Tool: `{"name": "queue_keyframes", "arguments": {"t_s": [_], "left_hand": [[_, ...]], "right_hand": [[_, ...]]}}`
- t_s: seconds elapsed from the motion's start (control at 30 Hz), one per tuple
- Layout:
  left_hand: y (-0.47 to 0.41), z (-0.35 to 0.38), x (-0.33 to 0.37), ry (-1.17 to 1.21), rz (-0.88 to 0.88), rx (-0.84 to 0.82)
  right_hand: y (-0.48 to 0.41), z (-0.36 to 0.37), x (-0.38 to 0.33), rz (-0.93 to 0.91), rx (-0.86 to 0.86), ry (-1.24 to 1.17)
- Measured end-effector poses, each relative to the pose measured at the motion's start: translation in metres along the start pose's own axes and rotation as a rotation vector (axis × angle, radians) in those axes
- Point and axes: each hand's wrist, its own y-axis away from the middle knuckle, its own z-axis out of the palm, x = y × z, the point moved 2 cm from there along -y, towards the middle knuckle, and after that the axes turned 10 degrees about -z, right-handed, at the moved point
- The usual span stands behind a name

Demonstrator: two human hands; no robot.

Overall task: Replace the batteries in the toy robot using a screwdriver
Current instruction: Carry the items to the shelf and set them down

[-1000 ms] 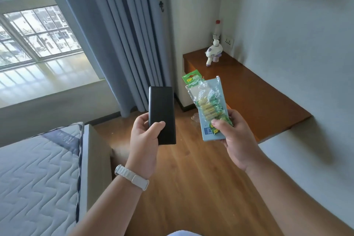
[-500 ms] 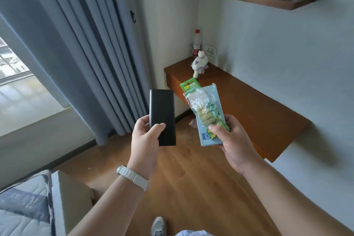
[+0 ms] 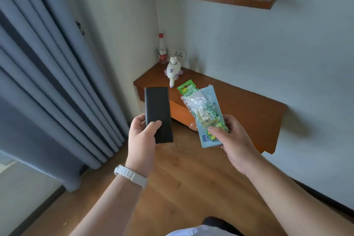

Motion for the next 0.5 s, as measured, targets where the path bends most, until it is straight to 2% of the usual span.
{"name": "queue_keyframes", "arguments": {"t_s": [0.27, 0.5], "left_hand": [[-0.076, 0.039, -0.010, -0.071, -0.039, -0.056], [-0.165, 0.102, -0.010, -0.145, -0.077, -0.040]], "right_hand": [[-0.063, -0.022, 0.024, 0.047, 0.141, -0.010], [-0.156, -0.053, 0.047, 0.102, 0.169, -0.021]]}}
